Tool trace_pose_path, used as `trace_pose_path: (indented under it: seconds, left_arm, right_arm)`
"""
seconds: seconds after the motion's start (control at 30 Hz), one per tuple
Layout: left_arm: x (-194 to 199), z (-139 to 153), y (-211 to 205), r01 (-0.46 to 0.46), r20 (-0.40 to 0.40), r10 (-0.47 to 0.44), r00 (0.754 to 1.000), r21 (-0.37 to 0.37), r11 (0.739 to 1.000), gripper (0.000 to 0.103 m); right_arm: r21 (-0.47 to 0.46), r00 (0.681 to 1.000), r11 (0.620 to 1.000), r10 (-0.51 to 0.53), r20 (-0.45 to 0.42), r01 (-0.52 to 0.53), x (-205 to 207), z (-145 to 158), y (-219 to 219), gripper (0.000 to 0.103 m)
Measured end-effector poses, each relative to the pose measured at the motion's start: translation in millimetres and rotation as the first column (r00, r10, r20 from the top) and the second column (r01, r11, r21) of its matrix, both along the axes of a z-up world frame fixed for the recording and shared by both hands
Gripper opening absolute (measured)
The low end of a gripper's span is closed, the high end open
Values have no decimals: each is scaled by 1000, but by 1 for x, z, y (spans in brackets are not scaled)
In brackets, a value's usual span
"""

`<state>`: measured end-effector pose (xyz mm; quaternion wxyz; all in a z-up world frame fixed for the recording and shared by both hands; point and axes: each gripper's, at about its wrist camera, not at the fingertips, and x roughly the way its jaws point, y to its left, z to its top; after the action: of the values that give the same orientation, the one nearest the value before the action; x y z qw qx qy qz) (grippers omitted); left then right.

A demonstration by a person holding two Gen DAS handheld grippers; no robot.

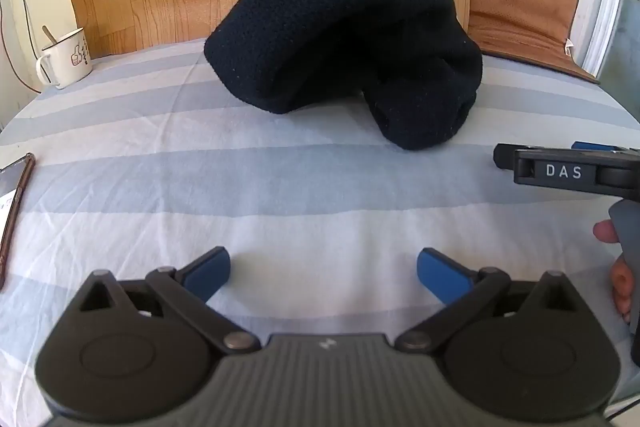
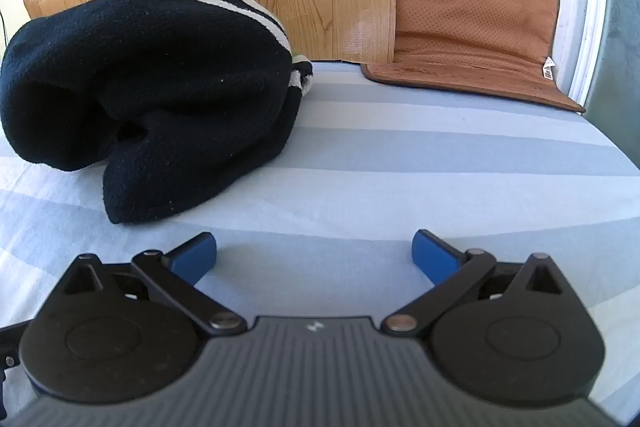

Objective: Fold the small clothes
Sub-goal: 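Move both grippers toward the bunched black sweater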

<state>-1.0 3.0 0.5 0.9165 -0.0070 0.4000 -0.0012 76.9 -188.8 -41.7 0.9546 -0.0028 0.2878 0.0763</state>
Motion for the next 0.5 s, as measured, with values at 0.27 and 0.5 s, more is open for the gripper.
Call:
trace_pose_path:
  seconds: [0.27, 0.5]
  left_arm:
    - [3, -2, -3, -1, -5, 2, 1000, 9, 1000, 103]
    - [2, -3, -2, 0, -8, 0, 1000, 16, 1000, 103]
  right_arm:
    - [-3, 1000, 1000, 17, -5, -17, -1, 1, 0, 103]
    - [3, 999, 1000, 30, -11, -30, 7, -1, -1, 103]
